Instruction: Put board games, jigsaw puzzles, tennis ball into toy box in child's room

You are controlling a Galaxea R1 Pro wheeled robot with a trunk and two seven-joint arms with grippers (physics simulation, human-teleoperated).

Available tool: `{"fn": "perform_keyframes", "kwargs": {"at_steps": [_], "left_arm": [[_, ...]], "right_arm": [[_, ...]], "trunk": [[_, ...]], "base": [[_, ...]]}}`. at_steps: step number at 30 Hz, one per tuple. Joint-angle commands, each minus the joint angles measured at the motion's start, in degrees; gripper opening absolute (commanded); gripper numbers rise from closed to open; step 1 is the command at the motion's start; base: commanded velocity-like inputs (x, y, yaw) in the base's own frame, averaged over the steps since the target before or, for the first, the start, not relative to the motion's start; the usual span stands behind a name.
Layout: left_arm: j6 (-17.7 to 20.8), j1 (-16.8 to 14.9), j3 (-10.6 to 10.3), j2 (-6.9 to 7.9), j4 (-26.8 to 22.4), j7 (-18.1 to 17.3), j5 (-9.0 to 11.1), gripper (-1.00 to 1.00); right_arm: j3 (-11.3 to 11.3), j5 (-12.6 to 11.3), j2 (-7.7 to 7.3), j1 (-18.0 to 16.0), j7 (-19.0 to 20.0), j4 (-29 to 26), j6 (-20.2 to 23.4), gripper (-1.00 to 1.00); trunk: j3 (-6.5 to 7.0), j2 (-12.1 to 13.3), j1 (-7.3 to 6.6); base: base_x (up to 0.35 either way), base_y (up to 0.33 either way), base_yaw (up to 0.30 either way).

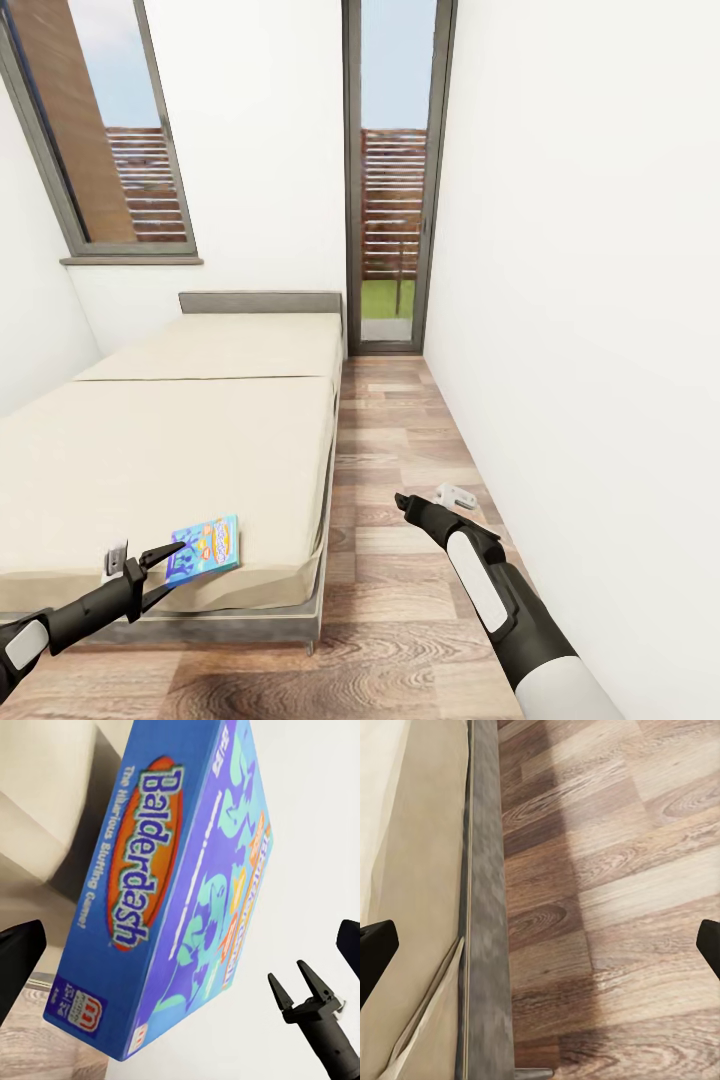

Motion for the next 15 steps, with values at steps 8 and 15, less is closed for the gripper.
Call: {"fn": "perform_keyframes", "kwargs": {"at_steps": [8, 15], "left_arm": [[0.12, -0.04, 0.15, -0.04, 0.01, 0.14, 0.89, 1.0], [0.15, -0.04, 0.15, -0.05, 0.01, 0.17, 0.89, 1.0]], "right_arm": [[0.1, -0.59, -0.01, -0.02, -0.56, -0.09, 0.1, 1.0], [0.11, -0.6, -0.02, -0.03, -0.56, -0.09, 0.1, 1.0]], "trunk": [[0.66, 1.58, -0.88], [0.66, 1.58, -0.88]], "base": [[0.0, 0.0, 0.0], [0.0, 0.0, 0.0]]}}
